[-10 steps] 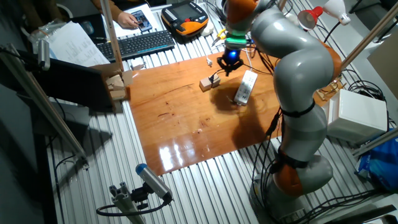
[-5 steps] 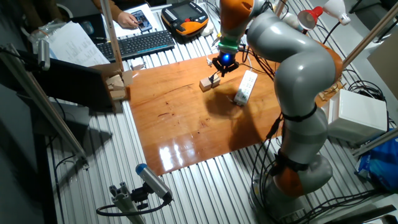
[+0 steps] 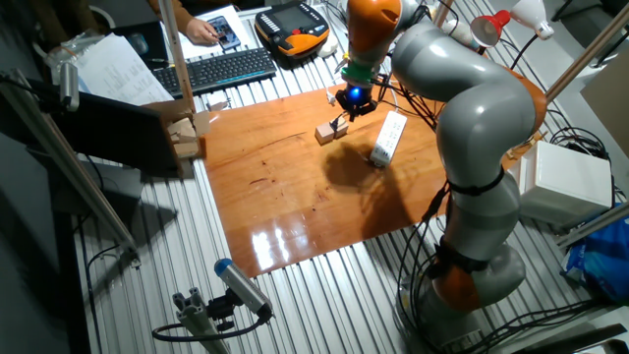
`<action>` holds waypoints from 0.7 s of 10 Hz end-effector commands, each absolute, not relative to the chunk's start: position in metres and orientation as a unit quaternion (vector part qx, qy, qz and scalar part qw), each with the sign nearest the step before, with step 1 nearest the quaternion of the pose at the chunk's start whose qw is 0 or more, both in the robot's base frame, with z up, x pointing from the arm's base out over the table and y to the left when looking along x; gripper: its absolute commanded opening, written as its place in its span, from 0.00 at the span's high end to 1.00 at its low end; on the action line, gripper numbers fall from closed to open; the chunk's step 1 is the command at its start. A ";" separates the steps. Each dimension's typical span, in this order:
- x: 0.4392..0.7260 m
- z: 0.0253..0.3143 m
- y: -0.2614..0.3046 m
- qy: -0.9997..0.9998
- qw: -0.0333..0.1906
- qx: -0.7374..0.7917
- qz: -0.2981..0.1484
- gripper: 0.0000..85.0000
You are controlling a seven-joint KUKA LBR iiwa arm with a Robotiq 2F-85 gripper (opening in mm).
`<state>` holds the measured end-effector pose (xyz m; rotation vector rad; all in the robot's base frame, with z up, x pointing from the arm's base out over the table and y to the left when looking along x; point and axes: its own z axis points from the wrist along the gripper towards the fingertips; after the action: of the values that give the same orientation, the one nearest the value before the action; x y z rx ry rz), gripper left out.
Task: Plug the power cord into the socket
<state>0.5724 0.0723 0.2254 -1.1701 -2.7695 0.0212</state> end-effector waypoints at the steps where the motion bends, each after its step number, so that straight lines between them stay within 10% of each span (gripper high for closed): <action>1: 0.572 0.225 0.072 -0.862 0.070 -0.502 -0.003 1.00; 7: 0.572 0.225 0.072 -0.824 0.073 -0.562 0.009 1.00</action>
<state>0.5724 0.0721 0.2250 -1.4886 -2.6042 0.0503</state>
